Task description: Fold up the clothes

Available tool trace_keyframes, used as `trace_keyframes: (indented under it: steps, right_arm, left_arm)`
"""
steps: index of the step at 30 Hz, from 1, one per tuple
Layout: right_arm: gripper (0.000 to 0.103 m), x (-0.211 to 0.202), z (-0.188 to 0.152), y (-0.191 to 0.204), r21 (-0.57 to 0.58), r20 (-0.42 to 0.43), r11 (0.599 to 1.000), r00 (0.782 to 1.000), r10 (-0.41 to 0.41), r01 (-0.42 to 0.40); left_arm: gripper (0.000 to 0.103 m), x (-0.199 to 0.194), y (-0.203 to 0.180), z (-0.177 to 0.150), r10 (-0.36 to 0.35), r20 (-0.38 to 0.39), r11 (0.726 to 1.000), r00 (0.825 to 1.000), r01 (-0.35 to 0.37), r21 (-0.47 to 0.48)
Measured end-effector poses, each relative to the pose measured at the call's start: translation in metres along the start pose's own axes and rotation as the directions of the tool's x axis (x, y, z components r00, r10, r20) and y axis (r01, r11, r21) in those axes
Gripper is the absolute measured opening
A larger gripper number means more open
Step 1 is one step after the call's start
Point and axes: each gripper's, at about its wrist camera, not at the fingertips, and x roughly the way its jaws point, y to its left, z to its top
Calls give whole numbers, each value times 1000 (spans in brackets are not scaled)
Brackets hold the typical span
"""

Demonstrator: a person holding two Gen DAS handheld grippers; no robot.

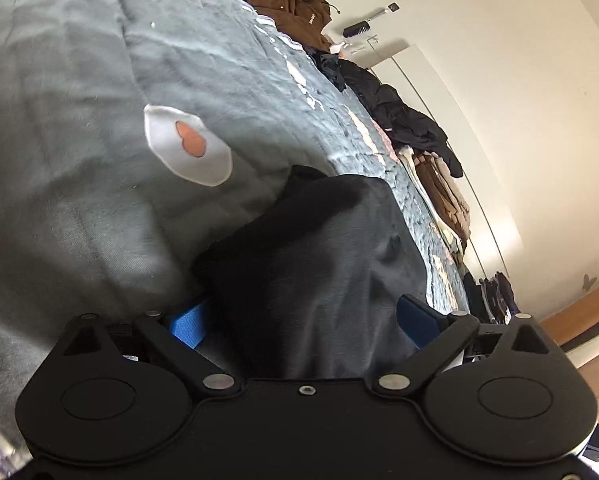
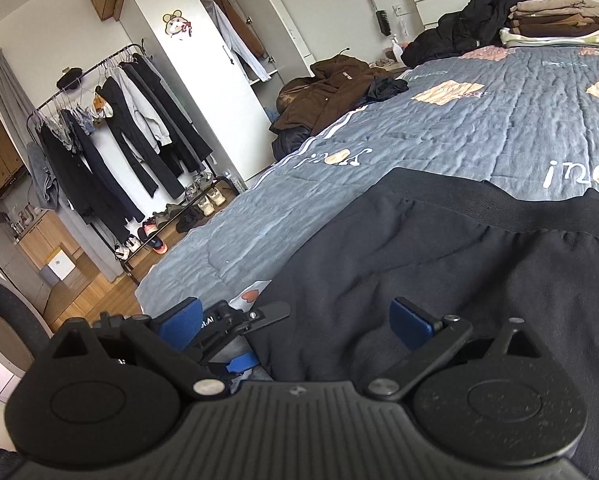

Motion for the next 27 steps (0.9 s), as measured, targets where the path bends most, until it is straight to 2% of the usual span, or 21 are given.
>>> trace_keyframes:
  steps: [2,4,6,7,8,9,10,13,15,16,17,18,19,21,22,23,25,27]
  right_arm:
    - [100,1,0,-1,2,-4,1000,1000,-1,1]
    - [100,1,-1,-1,1,-8,1000,1000,-5,5]
    - [100,2,-1,-2,2,-10,1000,1000,-4,4]
    - [100,1,-1,-2,1,-9,1000,1000,-3,3]
    - [100,1,-1,-2,1,-7,1000,1000,-2,2]
    - [100,0,-1,-2,1,-5,1000,1000,0,0]
    - [100,0,-1,-2,1,-3,1000,1000,1,-1]
    - [100,-1,0,-3,10,-3,1000,1000,2,-2]
    - [100,0,-1,-3,13,-6,1000,1000,-1,1]
    - [100,1,-2,-3,11,-8,1000,1000,-3,3]
    - [100,1,-2,-3,8,-9,1000,1000,-3,3]
    - [100,1,-3,-2,6,-10,1000,1000,-4,4]
    - [100,1,-3,-1,5,-11,1000,1000,-3,3]
    - [100,0,-3,-1,7,-11,1000,1000,1,0]
    - [100,0,-3,-1,7,-11,1000,1000,-1,1]
    - [100,0,-4,-1,6,-10,1000,1000,-2,2]
    - [100,-2,-4,-2,8,-8,1000,1000,-4,5]
    - [100,-4,-3,-4,11,-4,1000,1000,-6,6]
  left_arm:
    - [102,5,-5,4,1,4,1000,1000,-1,7]
    - [100,9,-13,9,-9,3,1000,1000,9,3]
    - [74,7,-20,11,-37,14,999,999,37,14]
    - [53,4,-22,10,-49,18,998,999,49,38]
    - [45,2,-22,9,-57,20,997,998,56,49]
    - [45,2,-17,9,-57,17,998,998,57,34]
    - [45,2,-11,8,-58,15,998,998,57,19]
    - [53,13,9,8,-40,-16,997,999,39,-73]
    - [59,17,1,8,-46,-16,998,999,45,-53]
    - [70,20,-3,7,-49,-16,998,999,48,-43]
    - [87,22,-7,7,-52,-17,998,999,52,-33]
    - [95,24,-12,7,-55,-17,998,998,55,-23]
    - [98,26,-15,6,-53,-15,998,998,53,-17]
    - [86,28,-21,5,-31,-2,999,1000,31,-26]
    - [60,28,-22,5,-20,2,999,1000,20,-37]
    - [41,27,-18,5,-17,1,998,1000,17,-56]
    - [35,23,-7,4,-42,-2,997,999,42,-72]
    - [35,19,-3,2,-48,3,997,999,48,-55]
